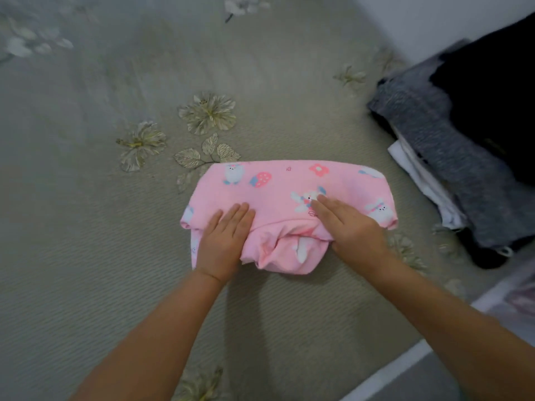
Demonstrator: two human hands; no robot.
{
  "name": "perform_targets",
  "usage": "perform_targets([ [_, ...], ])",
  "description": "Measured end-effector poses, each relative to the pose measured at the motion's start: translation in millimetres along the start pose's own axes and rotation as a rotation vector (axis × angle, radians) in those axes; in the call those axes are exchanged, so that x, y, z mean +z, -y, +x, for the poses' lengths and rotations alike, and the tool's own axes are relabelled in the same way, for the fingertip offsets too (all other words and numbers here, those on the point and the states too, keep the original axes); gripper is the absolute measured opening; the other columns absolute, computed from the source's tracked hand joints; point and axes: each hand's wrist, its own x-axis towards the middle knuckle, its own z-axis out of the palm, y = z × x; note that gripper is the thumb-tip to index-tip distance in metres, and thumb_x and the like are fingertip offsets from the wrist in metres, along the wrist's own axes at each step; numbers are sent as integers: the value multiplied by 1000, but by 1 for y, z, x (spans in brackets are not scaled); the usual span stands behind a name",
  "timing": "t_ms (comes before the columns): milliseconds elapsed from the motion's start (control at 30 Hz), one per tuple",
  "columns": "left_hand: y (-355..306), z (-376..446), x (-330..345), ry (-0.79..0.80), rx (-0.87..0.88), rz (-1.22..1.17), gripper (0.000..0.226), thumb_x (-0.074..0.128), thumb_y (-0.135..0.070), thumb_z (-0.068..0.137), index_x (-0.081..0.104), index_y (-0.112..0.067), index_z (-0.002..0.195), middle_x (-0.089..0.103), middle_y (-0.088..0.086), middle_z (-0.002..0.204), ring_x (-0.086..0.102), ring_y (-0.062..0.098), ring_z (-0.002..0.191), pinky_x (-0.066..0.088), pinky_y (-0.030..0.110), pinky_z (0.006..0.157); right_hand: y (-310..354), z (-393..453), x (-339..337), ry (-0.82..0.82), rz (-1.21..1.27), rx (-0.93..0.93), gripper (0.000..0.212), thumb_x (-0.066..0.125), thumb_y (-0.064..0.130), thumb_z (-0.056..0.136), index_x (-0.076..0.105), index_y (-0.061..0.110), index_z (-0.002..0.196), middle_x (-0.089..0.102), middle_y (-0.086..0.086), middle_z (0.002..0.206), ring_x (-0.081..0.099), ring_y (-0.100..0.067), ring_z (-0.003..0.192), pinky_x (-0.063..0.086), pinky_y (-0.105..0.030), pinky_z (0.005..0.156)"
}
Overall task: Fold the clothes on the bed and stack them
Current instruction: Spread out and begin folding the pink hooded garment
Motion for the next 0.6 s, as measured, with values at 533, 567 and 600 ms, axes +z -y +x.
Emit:
perform_targets([
  [533, -293, 396, -114, -426, 515, 316, 35, 42, -11, 78, 73, -9, 95, 71, 11, 100, 68, 31, 89, 55, 45, 67, -336, -85, -215, -427, -390, 530, 40, 42, -7, 72, 68, -2, 101, 66, -23, 105, 67, -41, 85, 56, -41, 60],
  [567, -304, 414, -106, -389, 489, 378, 37, 41, -12, 78, 73, -12, 97, 70, 9, 102, 68, 30, 91, 55, 44, 68, -347, -92, -204, -344, -402, 595, 41, 41, -3, 72, 69, 1, 103, 66, -20, 107, 67, -38, 87, 55, -38, 62],
  [600, -314, 428, -94, -288, 444, 441, 40, 39, -14, 80, 69, -13, 106, 67, 10, 112, 65, 30, 100, 53, 43, 77, -354, -99, -188, -226, -422, 659, 41, 42, 3, 73, 70, 6, 104, 67, -17, 109, 68, -34, 89, 54, -33, 63],
])
